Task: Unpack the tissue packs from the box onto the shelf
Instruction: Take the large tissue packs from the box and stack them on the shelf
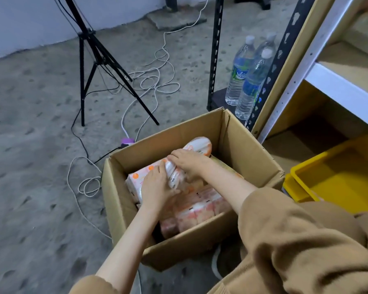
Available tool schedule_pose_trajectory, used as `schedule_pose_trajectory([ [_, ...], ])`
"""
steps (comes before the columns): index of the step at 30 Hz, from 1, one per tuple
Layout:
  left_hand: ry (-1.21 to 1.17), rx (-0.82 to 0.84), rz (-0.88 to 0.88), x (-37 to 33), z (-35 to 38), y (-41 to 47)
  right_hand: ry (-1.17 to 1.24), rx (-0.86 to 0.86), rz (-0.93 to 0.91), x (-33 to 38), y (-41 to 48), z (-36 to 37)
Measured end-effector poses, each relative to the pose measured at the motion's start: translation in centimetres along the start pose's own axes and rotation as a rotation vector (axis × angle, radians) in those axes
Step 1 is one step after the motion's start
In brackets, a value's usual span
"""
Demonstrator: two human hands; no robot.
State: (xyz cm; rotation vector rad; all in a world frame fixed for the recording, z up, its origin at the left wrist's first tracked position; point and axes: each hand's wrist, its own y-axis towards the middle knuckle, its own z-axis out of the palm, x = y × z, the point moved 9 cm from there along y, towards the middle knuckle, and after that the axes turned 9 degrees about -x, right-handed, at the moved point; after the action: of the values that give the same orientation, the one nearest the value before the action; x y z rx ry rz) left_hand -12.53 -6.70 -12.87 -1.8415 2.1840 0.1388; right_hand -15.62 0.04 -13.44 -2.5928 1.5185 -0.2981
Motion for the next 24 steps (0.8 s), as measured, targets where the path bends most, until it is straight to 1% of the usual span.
schedule_pose_trajectory([
  [3,0.002,0.003,0.017,-0.3,-0.2,-0.2,-0.012,-0.017,0.001,-0.2,-0.2,-0.3],
  [6,0.011,-0.023,0.074,-1.8,-1.5,-0.6,0.025,-0.059,0.028,-0.9,-1.5,-1.3],
  [12,0.018,-0.14,0.217,-6.6,-7.4,-0.7,0.032,-0.258,0.095,-3.2,-5.5,-7.5],
  [18,0.05,-0.283,0.366,-13.4,-13.8,-1.7,-0.064,-0.457,0.191,-6.0,-11.9,-16.0],
  [24,-0.006,-0.419,0.588,-23.5,-18.9,-4.5,-0.166,-0.594,0.344,-9.8,-22.3,-23.1],
])
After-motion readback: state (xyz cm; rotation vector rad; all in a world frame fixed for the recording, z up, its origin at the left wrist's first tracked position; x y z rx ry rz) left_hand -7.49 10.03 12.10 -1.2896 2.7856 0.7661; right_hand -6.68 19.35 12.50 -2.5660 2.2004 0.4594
